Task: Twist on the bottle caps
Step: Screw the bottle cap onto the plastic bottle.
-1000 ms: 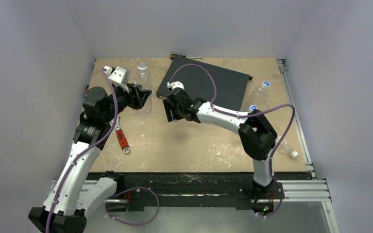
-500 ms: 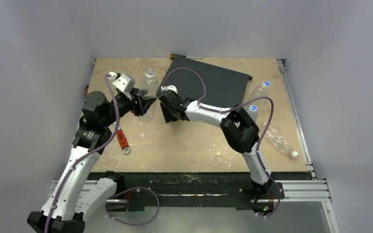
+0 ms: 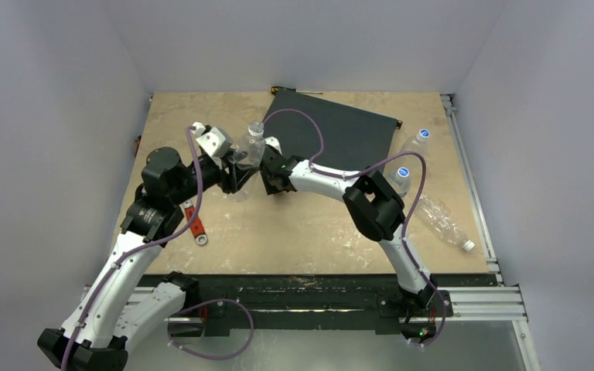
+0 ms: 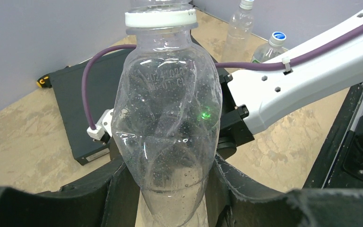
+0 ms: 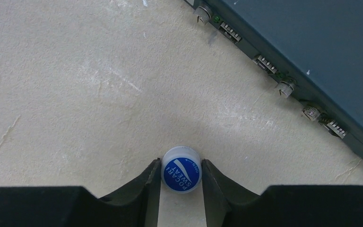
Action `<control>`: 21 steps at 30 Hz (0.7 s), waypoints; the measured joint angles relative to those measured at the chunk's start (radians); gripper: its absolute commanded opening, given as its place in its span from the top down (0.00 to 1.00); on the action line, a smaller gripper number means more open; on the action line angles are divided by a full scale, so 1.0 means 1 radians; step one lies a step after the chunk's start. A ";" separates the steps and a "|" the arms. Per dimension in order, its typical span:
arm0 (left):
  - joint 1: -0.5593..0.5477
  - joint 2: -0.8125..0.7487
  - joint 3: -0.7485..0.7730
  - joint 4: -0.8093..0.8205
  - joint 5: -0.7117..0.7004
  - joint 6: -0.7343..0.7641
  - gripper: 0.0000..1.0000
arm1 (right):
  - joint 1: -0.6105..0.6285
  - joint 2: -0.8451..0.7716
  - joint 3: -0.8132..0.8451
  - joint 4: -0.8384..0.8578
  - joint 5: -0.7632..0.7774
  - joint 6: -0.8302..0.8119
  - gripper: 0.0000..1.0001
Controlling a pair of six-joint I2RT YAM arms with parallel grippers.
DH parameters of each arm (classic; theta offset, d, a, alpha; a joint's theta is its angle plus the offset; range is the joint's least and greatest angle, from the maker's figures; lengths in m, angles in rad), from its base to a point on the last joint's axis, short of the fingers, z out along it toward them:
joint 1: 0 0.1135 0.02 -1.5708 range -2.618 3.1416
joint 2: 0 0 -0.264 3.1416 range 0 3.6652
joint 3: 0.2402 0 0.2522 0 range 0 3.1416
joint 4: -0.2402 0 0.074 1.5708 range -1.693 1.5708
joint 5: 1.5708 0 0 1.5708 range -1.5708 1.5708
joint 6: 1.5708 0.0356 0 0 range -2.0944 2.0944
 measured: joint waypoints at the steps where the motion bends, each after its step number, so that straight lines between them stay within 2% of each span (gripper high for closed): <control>1: -0.006 0.001 -0.002 -0.002 -0.002 0.010 0.62 | 0.000 0.000 0.000 -0.001 -0.001 0.000 0.76; 5: -0.042 0.001 -0.019 -0.005 -0.014 0.042 0.62 | 0.000 0.000 0.004 -0.012 -0.005 0.003 0.88; 10: -0.093 0.001 -0.059 -0.006 -0.013 0.074 0.63 | -0.014 -0.072 -0.042 -0.040 -0.040 0.003 0.92; 16: -0.127 -0.008 -0.114 0.003 0.010 0.105 0.64 | -0.079 -0.403 -0.176 -0.066 -0.143 0.003 0.93; 21: -0.137 -0.031 -0.156 0.022 0.058 0.128 0.66 | -0.200 -0.747 -0.306 -0.049 -0.307 0.007 0.93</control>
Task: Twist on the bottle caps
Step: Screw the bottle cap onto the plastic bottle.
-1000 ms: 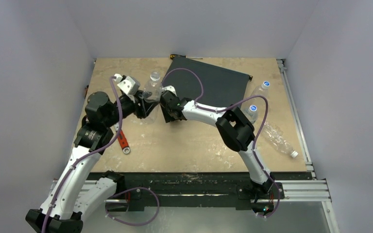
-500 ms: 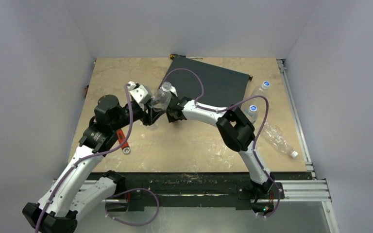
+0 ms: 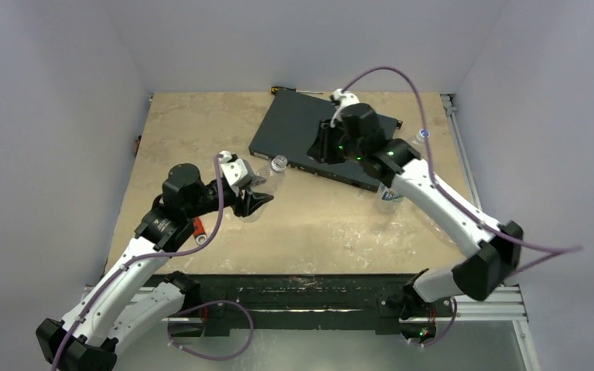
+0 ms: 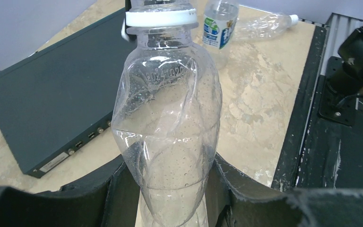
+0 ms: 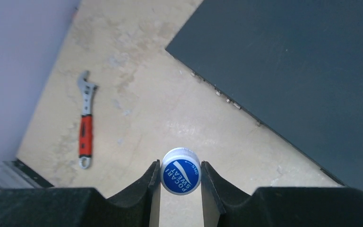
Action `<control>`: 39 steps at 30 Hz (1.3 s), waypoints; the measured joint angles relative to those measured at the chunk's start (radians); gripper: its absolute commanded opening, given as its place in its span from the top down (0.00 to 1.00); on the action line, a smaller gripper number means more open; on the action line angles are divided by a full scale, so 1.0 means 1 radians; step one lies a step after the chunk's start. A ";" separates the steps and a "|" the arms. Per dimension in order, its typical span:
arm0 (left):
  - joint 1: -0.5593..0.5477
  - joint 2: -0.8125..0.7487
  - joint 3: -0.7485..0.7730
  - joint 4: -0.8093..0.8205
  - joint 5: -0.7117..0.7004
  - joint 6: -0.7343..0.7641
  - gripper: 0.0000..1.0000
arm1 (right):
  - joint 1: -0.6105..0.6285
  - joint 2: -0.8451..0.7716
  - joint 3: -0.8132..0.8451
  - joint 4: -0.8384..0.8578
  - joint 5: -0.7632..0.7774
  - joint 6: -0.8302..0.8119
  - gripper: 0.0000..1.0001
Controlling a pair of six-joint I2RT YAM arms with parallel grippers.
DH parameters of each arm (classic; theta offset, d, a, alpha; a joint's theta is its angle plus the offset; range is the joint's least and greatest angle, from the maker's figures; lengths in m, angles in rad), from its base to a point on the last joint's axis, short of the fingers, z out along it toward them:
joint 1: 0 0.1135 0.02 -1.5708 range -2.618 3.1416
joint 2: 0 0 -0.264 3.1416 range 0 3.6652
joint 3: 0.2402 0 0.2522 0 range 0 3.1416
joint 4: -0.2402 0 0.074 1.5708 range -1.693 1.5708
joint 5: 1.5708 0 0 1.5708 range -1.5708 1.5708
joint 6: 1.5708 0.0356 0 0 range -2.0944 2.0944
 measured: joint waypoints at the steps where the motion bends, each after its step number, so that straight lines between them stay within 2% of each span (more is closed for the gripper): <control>1: -0.002 -0.005 -0.009 0.010 0.014 0.002 0.66 | -0.026 -0.058 -0.020 0.003 -0.033 0.000 0.93; 5: -0.011 -0.018 -0.044 0.048 0.082 0.021 0.67 | -0.098 -0.224 -0.072 0.005 -0.172 -0.002 0.93; 10: -0.026 -0.017 -0.064 0.074 0.153 0.028 0.67 | -0.119 -0.352 -0.119 0.007 -0.395 -0.009 0.92; 16: -0.044 -0.014 -0.068 0.108 0.203 0.031 0.67 | -0.119 -0.405 -0.136 0.034 -0.642 -0.012 0.92; 20: -0.064 0.001 -0.069 0.114 0.213 0.031 0.68 | -0.119 -0.407 -0.140 0.061 -0.745 -0.013 0.91; 28: -0.092 0.031 -0.071 0.148 0.217 0.031 0.68 | -0.115 -0.392 -0.146 0.065 -0.819 -0.018 0.91; 39: -0.136 0.064 -0.071 0.180 0.218 0.031 0.70 | -0.085 -0.368 -0.147 0.081 -0.824 -0.016 0.91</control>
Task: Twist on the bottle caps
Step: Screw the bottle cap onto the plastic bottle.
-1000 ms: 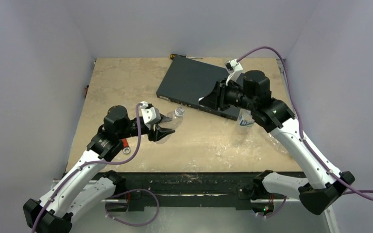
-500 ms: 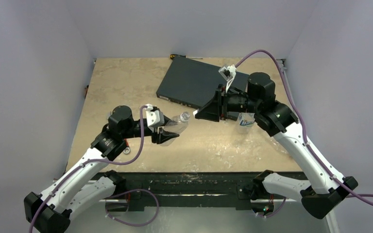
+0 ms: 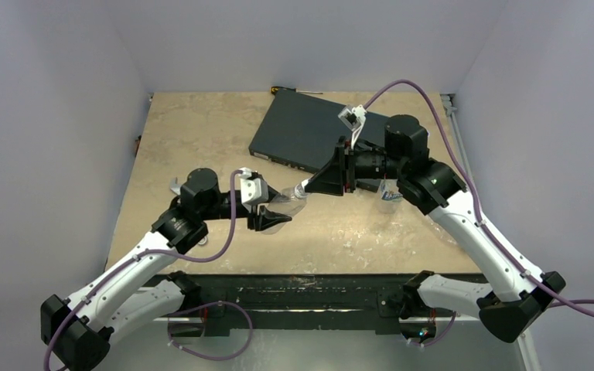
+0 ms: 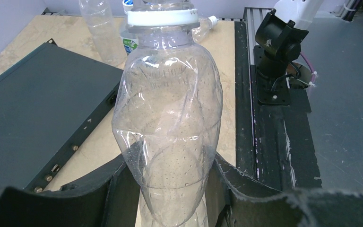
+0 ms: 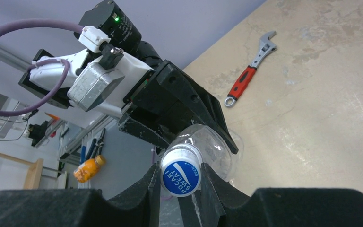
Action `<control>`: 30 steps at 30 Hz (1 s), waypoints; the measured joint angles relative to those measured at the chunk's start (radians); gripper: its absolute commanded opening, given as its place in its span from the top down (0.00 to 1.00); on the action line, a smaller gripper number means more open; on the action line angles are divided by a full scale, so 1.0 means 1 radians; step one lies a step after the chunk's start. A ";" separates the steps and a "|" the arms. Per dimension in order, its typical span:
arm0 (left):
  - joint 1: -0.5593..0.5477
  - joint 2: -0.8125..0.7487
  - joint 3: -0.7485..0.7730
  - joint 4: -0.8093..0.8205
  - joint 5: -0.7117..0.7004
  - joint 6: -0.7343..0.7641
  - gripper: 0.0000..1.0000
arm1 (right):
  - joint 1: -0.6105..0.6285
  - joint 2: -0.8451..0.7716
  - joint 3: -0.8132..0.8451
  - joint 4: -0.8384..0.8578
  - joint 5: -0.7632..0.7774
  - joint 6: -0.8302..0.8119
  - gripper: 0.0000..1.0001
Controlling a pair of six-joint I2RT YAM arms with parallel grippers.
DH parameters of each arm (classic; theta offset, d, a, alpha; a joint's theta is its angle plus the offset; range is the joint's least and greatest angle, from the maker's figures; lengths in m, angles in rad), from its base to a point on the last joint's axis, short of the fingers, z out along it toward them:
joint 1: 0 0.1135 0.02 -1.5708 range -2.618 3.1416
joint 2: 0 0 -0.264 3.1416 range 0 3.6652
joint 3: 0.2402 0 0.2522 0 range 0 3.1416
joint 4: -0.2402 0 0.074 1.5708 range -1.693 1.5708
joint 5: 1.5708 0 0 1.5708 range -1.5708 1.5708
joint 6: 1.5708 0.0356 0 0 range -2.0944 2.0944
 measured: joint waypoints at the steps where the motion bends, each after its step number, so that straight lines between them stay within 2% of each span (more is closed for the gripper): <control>1: -0.002 0.002 0.000 0.000 0.000 0.000 0.71 | 0.005 0.002 0.000 0.000 0.000 0.000 0.91; 15: -0.018 0.041 0.000 -0.010 -0.002 0.001 0.79 | 0.043 0.045 0.090 -0.170 0.064 -0.137 0.91; 30: -0.025 0.106 0.040 -0.068 0.051 -0.011 0.81 | 0.092 0.060 0.151 -0.322 0.176 -0.254 0.92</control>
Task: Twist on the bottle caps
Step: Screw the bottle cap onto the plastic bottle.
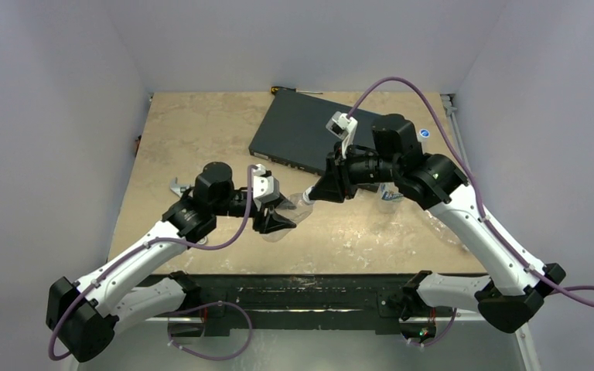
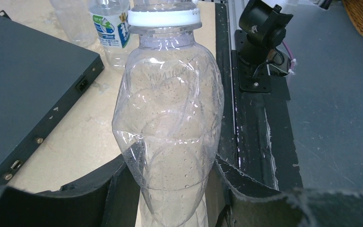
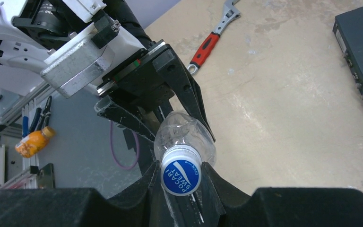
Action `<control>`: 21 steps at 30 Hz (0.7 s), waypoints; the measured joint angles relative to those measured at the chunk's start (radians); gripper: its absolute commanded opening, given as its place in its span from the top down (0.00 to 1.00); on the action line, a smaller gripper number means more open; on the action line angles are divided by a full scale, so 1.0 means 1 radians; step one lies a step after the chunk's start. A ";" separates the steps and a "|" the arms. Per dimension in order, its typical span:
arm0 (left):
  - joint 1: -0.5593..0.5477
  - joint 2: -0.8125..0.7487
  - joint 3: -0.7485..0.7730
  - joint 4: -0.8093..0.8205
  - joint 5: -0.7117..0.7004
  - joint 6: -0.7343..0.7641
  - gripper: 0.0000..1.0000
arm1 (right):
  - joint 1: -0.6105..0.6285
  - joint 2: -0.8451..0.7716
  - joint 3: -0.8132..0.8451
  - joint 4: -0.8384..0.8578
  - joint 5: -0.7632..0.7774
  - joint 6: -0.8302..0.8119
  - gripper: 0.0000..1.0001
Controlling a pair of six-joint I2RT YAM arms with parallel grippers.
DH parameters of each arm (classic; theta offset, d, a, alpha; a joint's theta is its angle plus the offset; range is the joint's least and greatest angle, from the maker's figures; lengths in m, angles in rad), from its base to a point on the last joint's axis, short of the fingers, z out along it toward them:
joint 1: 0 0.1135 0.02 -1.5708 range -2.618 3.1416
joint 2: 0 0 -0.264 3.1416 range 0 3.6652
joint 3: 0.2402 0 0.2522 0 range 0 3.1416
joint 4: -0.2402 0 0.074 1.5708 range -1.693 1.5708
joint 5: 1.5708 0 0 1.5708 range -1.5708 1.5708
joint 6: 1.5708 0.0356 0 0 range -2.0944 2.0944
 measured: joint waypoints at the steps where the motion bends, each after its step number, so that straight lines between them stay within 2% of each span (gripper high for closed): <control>1: 0.000 0.003 0.004 -0.003 0.003 -0.002 0.82 | 0.002 0.000 0.004 -0.006 0.005 -0.006 0.92; 16: 0.000 0.045 0.030 -0.027 0.091 -0.060 0.82 | 0.023 0.007 0.032 -0.077 0.034 -0.040 0.92; 21: 0.000 0.050 0.030 -0.007 0.095 -0.094 0.85 | 0.024 0.008 0.039 -0.079 0.042 -0.031 0.92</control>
